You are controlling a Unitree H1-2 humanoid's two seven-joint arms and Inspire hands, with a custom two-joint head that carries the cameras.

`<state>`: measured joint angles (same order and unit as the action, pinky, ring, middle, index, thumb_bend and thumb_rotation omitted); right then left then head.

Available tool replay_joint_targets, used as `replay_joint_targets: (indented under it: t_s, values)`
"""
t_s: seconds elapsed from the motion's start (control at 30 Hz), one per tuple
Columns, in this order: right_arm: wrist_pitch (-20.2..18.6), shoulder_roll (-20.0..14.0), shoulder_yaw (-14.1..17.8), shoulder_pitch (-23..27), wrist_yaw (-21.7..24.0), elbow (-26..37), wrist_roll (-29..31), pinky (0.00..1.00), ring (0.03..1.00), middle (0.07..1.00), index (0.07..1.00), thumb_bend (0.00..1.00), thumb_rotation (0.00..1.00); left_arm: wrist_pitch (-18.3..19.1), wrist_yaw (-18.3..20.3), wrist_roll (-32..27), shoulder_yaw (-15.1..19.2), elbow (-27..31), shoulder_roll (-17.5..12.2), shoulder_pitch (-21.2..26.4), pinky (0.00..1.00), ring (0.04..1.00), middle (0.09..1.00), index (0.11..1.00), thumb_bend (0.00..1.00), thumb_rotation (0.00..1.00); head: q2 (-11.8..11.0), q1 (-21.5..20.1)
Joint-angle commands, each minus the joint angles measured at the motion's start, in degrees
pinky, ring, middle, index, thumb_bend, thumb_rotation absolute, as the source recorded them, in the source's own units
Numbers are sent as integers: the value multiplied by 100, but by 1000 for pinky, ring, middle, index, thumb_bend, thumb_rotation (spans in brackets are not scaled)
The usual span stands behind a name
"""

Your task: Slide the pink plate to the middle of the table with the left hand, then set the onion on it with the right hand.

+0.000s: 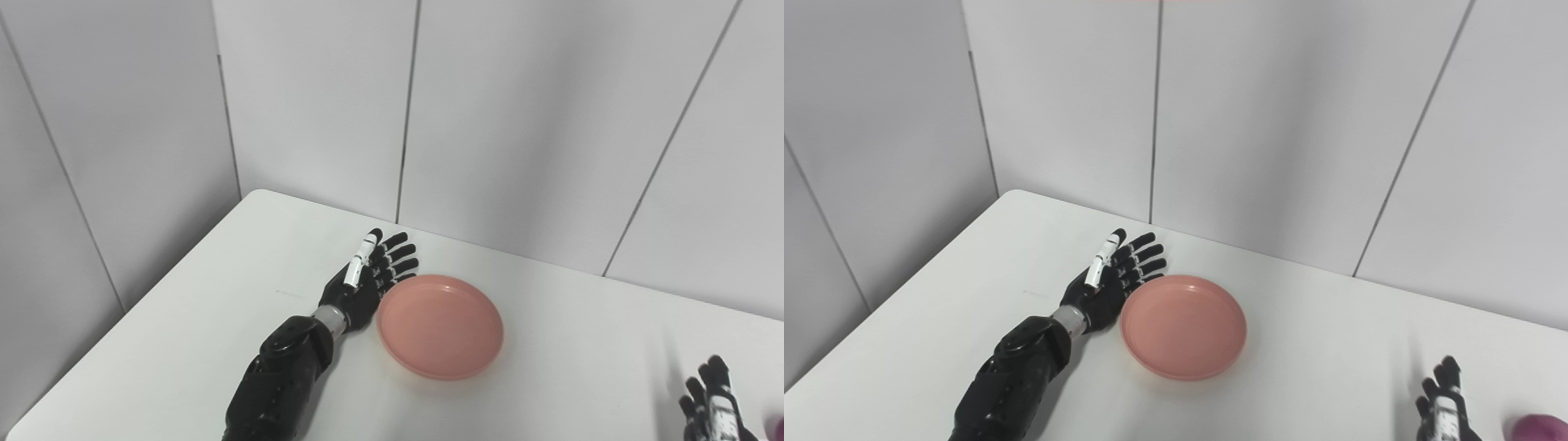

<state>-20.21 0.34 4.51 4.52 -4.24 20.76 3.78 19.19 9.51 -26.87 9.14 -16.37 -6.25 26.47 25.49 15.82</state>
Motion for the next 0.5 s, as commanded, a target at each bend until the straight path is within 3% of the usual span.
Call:
replay_joint_targets:
  t_s: [0.0,0.47]
  values:
    - [-60,47,-48,88,-7,226,-36,1000,1000,1000,1000,42,1000,128,-43,67,-64,286,82,57,865,883,891,864,410,1000,52,-111]
    - [264,111,-33,24,-21,12,-63,1000,1000,1000,1000,124,1000,200,-523,298,-197,1323,809,-251,914,926,931,909,438,1000,432,-842]
